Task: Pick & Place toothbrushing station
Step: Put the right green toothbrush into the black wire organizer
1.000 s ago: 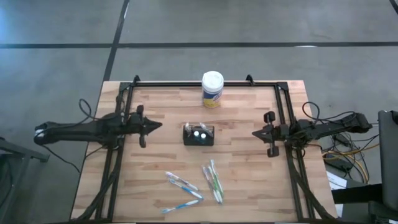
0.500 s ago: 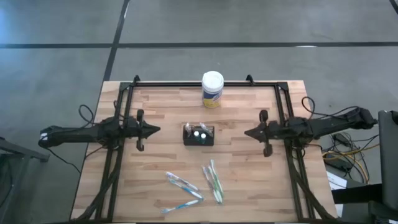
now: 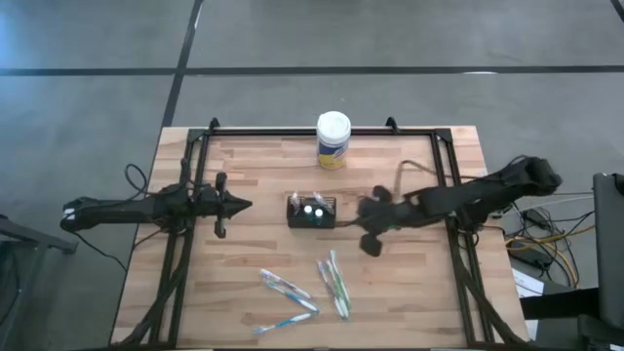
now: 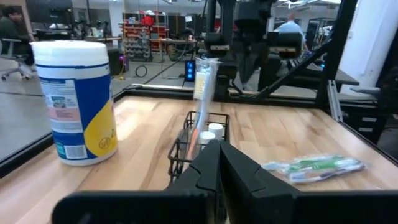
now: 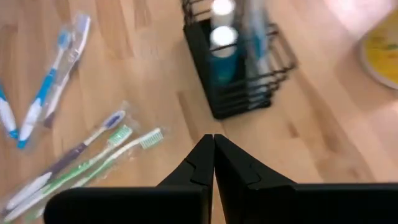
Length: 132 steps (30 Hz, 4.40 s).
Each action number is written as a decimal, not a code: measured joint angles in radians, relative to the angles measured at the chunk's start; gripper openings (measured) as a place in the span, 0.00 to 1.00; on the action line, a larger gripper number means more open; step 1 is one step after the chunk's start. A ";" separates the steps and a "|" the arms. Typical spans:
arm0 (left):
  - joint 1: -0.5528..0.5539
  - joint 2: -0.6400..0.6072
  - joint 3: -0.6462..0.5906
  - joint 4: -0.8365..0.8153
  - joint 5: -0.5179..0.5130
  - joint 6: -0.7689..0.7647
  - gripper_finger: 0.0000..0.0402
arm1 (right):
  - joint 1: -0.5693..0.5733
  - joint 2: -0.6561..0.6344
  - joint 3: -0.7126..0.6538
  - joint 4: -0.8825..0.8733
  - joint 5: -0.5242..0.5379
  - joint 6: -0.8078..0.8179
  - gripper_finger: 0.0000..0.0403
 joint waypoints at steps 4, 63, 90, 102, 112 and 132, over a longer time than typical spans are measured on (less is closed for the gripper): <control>0.000 0.000 0.000 0.000 0.026 -0.003 0.03 | 0.009 0.194 0.105 -0.033 -0.070 0.037 0.03; 0.000 0.000 0.000 -0.080 0.110 -0.074 0.03 | 0.164 0.712 0.416 -0.161 -0.179 0.463 0.40; 0.000 0.000 0.000 -0.097 0.122 -0.082 0.03 | 0.166 0.649 0.448 -0.207 -0.150 0.355 0.29; 0.000 0.000 0.000 -0.101 0.129 -0.082 0.03 | 0.174 0.655 0.392 -0.142 -0.165 0.408 0.36; 0.000 0.000 0.000 -0.103 0.129 -0.086 0.03 | 0.180 0.652 0.313 -0.099 -0.140 0.428 0.30; 0.000 0.000 0.000 -0.102 0.129 -0.086 0.03 | 0.190 0.431 0.271 -0.113 0.045 0.110 0.04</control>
